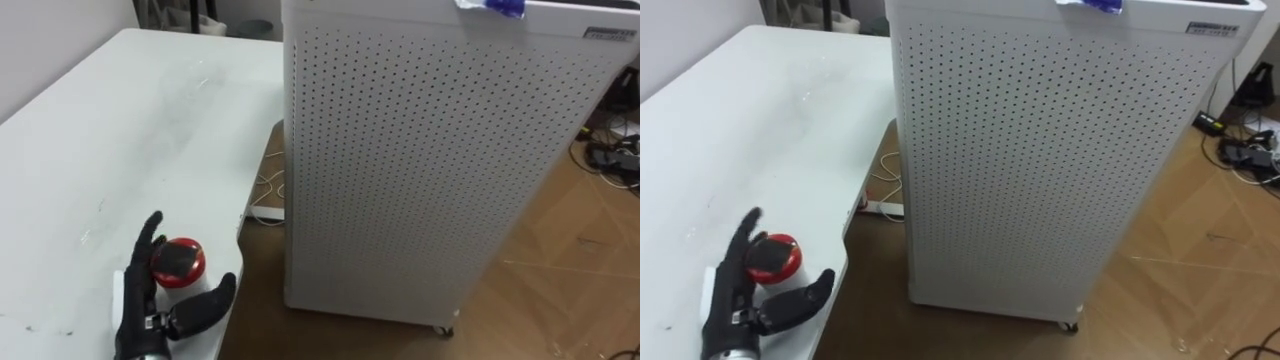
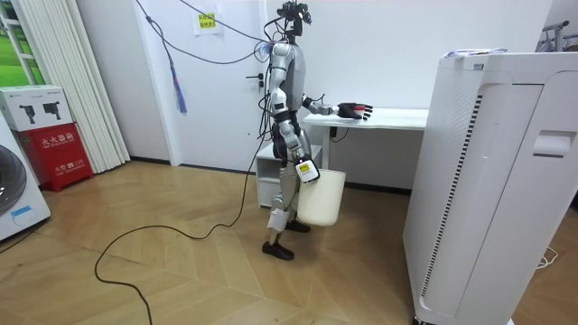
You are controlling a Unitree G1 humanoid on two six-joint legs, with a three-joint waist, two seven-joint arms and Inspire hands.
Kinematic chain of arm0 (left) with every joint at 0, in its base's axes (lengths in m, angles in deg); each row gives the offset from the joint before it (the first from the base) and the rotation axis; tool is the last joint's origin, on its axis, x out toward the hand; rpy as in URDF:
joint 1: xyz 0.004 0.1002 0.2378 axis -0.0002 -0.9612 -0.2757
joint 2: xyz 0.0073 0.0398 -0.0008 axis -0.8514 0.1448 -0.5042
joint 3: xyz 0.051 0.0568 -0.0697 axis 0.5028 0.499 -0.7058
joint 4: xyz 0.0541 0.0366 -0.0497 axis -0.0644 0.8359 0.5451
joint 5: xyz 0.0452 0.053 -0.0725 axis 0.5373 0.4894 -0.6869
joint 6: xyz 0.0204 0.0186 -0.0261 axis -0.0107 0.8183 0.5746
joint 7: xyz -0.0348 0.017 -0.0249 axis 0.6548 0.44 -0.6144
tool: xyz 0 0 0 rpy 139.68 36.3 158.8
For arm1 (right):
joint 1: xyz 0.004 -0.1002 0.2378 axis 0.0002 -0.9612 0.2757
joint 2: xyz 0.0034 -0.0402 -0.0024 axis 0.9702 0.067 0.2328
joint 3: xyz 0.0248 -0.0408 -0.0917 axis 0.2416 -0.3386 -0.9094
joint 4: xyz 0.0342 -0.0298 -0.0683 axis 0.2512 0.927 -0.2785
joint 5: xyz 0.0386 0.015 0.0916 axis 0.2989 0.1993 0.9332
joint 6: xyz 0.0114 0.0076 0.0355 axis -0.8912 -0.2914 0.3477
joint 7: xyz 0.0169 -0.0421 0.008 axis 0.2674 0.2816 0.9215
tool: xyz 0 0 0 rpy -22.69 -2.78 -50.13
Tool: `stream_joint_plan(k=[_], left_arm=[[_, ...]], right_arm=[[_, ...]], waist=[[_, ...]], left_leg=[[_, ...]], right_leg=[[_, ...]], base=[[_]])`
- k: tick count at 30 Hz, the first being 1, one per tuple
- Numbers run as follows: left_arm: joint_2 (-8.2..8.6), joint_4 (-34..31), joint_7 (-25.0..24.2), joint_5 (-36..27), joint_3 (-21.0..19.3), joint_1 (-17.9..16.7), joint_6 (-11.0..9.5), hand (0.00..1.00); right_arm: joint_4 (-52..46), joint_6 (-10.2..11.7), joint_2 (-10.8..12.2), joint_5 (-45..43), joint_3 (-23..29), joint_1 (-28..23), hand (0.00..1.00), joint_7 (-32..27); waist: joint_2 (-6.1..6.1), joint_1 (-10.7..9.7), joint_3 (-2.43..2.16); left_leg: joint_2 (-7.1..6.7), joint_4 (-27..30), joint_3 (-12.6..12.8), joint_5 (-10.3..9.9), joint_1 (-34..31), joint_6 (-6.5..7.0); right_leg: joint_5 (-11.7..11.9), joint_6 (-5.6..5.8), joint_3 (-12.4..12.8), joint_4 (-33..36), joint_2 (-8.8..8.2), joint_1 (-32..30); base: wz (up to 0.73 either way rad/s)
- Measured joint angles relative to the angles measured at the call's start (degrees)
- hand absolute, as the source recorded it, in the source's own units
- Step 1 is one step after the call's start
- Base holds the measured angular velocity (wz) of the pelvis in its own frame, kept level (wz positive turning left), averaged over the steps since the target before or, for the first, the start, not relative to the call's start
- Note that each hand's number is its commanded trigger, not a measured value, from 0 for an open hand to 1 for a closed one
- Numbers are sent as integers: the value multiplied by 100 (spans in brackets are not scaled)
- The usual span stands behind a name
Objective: Pick garbage
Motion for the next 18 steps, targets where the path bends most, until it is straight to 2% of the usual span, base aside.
stream_joint_plan(k=[5,18], left_arm=[[11,0,-102,1,2,32,49,100],[48,17,-501,-1,111,32,144,100]], right_arm=[[0,-1,10,1,0,0,100,0],[-68,-15,29,-25,-3,66,100,-57]], waist=[[-4,-1,-3],[-6,-10,-4]], left_leg=[[0,-12,3,0,2,0],[67,-19,212,-1,56,-1]], right_leg=[[0,0,1,0,0,0],[7,-12,60,21,17,-29]], base=[[0],[-6]])
